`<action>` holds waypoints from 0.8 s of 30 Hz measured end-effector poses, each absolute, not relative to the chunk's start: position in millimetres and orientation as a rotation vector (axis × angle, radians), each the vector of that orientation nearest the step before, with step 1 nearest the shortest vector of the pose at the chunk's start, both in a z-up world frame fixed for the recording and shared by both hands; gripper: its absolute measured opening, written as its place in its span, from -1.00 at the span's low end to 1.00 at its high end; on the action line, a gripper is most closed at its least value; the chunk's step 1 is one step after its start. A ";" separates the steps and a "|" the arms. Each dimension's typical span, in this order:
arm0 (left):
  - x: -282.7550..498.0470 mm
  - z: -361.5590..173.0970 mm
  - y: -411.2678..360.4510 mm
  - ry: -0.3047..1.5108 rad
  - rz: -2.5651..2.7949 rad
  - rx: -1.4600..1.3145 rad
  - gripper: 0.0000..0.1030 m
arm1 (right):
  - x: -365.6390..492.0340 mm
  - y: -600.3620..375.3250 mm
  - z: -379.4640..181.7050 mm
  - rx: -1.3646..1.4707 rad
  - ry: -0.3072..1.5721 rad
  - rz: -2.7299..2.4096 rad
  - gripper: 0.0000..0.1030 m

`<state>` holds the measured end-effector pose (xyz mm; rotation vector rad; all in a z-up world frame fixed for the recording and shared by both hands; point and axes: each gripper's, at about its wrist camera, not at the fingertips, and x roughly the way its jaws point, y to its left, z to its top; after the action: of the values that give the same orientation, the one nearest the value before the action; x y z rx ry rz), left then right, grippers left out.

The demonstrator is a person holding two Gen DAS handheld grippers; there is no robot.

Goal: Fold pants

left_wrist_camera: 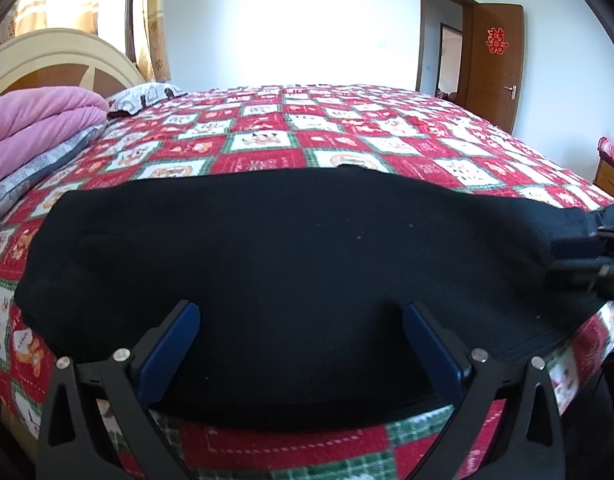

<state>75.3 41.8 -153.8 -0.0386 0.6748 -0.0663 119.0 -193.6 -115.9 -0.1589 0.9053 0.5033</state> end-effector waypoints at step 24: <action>91.3 -149.0 -16.9 0.719 -0.151 -0.021 1.00 | 28.5 -613.1 -41.1 0.630 0.563 -0.318 0.26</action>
<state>91.3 -16.9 -149.0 -0.0214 0.7188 -0.1507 28.5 -613.1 -41.1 0.6296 0.5625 -0.3181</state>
